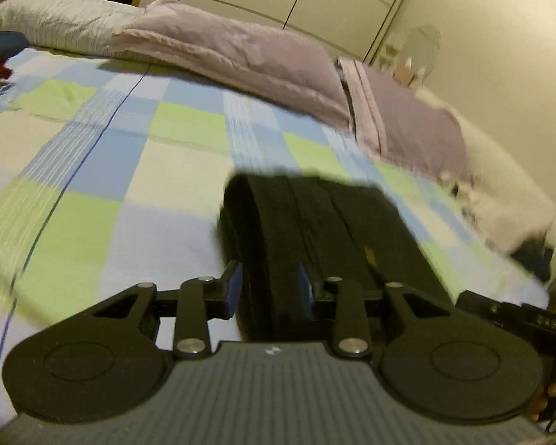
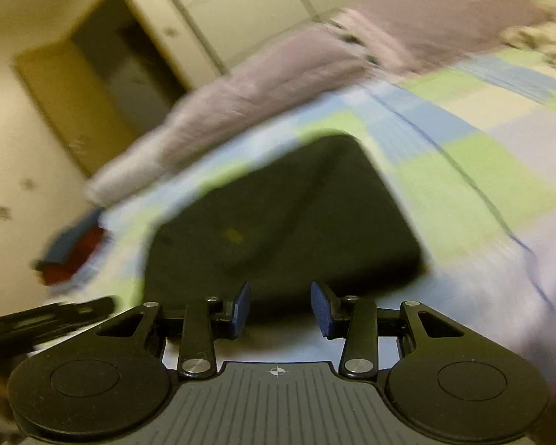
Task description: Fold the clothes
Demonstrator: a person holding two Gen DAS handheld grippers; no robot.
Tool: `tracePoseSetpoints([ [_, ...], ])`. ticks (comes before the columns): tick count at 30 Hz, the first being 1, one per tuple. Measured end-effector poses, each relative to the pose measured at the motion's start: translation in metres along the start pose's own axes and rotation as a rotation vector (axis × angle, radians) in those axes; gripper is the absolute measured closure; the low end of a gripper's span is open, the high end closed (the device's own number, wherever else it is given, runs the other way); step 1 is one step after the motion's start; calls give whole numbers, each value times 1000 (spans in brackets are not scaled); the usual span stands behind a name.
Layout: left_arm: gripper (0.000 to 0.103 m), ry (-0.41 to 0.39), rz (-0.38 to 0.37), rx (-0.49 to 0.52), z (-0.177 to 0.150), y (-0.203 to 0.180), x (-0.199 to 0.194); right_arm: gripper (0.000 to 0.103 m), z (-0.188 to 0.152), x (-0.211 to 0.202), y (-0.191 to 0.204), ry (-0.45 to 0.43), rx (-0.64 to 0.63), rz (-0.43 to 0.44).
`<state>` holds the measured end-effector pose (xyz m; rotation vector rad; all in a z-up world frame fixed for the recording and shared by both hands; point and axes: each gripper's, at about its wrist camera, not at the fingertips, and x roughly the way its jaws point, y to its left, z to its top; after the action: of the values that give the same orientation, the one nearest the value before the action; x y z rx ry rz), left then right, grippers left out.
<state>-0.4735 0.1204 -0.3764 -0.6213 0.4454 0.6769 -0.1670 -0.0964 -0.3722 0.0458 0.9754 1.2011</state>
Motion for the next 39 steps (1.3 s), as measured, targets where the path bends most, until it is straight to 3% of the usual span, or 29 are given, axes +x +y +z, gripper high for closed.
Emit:
tracePoseSetpoints([
  [2, 75, 16, -23, -4, 30, 12, 20, 62, 15, 11, 2, 12, 41, 18],
  [4, 75, 60, 0, 3, 54, 15, 38, 62, 31, 22, 5, 24, 81, 36],
  [8, 74, 200, 51, -14, 101, 12, 69, 62, 61, 44, 10, 49, 162, 72],
  [11, 71, 301, 37, 14, 128, 1, 79, 62, 81, 43, 10, 91, 190, 4],
  [14, 58, 402, -42, 153, 151, -14, 95, 62, 93, 35, 7, 144, 257, -81],
  [17, 56, 495, -112, 311, 160, -19, 121, 62, 93, 28, 4, 159, 374, -137],
  [22, 55, 636, -254, 466, 162, -8, 172, 62, 58, 30, 31, 114, 535, -217],
  [27, 59, 787, -451, 419, 169, 14, 209, 62, 10, 38, 76, 8, 705, -280],
  [32, 64, 861, -537, 366, 163, 17, 231, 62, -37, 45, 120, -99, 868, -342],
  [36, 64, 849, -555, 473, 161, 6, 229, 62, -39, 51, 136, -151, 883, -392],
  [39, 63, 869, -567, 485, 162, 5, 233, 62, -41, 54, 147, -191, 894, -429],
])
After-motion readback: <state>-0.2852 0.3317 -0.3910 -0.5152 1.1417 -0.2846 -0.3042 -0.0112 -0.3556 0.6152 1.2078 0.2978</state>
